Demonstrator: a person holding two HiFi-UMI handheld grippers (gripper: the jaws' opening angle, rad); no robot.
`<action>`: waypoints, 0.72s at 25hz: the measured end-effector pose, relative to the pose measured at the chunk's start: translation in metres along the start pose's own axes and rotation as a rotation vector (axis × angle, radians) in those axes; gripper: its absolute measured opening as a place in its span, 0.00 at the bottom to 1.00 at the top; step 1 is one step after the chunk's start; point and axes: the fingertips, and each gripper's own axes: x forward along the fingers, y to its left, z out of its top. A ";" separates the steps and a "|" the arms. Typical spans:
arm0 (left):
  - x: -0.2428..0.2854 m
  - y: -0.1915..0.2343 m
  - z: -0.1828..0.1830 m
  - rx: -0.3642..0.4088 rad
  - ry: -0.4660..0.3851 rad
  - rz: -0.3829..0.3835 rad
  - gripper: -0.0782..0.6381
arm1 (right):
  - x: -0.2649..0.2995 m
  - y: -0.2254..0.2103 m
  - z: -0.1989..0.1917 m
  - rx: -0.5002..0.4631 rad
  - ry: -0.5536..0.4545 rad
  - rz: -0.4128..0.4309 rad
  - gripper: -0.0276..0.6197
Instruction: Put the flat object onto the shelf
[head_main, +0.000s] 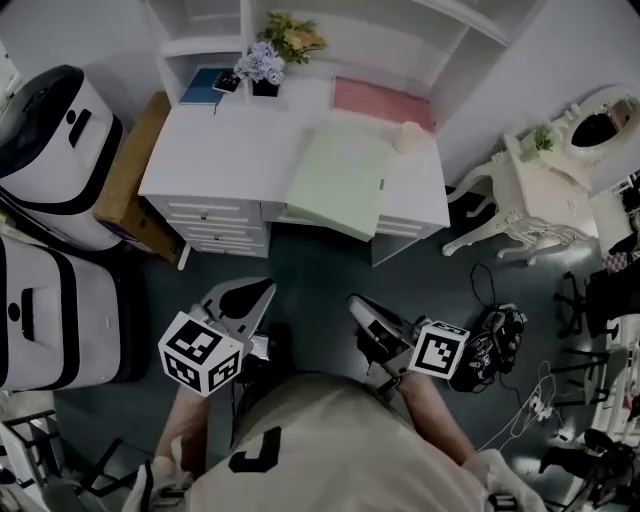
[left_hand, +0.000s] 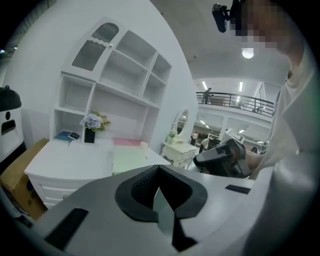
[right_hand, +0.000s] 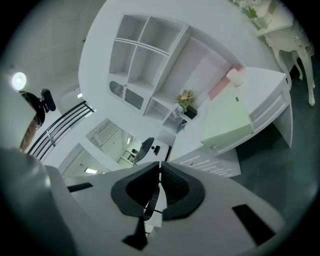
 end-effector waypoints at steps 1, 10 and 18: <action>0.001 0.007 0.000 -0.007 0.001 -0.003 0.13 | 0.008 -0.004 0.003 0.009 0.007 -0.014 0.08; 0.020 0.056 -0.004 -0.087 0.004 -0.067 0.13 | 0.055 -0.046 0.026 -0.014 0.045 -0.151 0.08; 0.048 0.065 0.010 -0.083 0.018 -0.139 0.13 | 0.056 -0.091 0.050 0.049 -0.010 -0.268 0.08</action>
